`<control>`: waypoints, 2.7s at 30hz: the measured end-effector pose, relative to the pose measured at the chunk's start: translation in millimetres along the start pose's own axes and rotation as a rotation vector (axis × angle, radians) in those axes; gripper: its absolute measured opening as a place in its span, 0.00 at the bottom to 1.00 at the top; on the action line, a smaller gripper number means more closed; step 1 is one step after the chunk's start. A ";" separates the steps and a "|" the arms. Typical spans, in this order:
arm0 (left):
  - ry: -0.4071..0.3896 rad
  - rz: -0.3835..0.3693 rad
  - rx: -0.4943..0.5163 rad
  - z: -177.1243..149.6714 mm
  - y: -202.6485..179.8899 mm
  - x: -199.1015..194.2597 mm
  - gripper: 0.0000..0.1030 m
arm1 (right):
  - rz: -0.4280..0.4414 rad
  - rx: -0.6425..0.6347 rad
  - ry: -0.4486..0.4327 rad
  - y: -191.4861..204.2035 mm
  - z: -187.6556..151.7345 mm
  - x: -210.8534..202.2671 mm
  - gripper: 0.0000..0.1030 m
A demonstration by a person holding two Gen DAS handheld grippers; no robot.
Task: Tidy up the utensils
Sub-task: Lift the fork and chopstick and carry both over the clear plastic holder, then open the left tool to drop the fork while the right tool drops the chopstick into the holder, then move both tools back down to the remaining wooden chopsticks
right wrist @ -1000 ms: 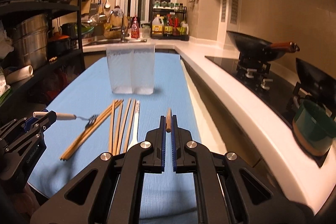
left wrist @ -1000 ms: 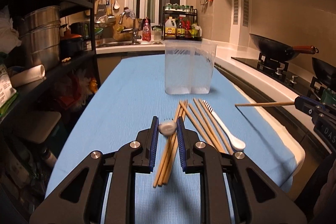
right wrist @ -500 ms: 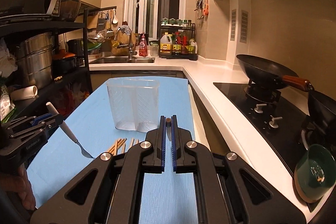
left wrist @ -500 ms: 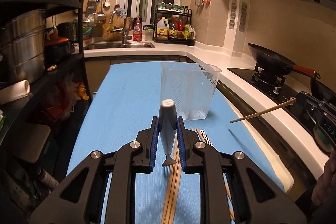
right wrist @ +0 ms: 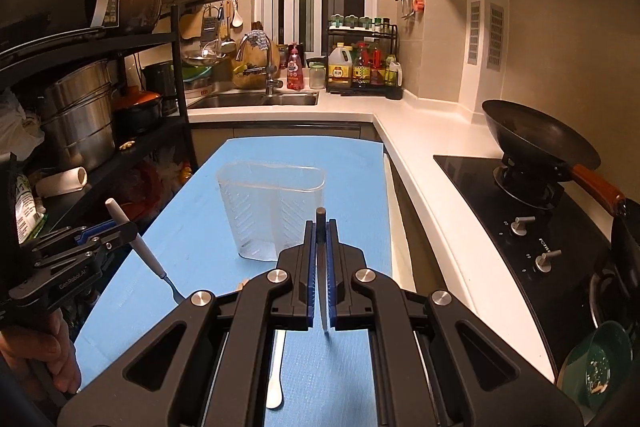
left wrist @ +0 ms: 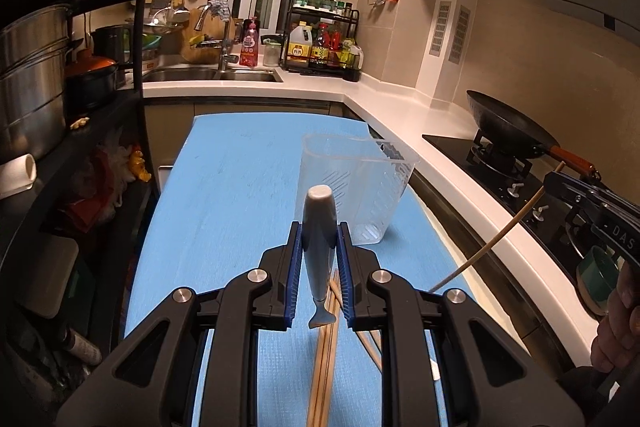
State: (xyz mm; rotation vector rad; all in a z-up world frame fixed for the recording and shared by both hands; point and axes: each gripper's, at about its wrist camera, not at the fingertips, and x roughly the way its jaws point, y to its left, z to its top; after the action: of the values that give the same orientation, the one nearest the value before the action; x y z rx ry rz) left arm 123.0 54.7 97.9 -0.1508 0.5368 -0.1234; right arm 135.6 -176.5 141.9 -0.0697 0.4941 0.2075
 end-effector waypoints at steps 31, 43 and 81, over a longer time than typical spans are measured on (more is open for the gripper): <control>-0.003 -0.047 0.042 167.3 -25.7 6.8 0.17 | 0.097 0.000 -0.106 9.2 157.0 -19.0 0.05; 0.047 -0.012 0.086 157.2 -22.3 99.4 0.17 | 0.075 0.056 -0.055 6.5 140.7 80.2 0.05; 0.030 -0.048 0.055 -87.9 -4.2 -10.9 0.07 | 0.080 0.315 0.040 4.3 -93.5 -7.1 0.06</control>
State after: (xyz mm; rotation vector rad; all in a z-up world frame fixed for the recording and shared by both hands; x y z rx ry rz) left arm 68.0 42.7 29.5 -0.1080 0.5589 -0.1875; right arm 85.2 -184.5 63.1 0.2538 0.5648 0.2052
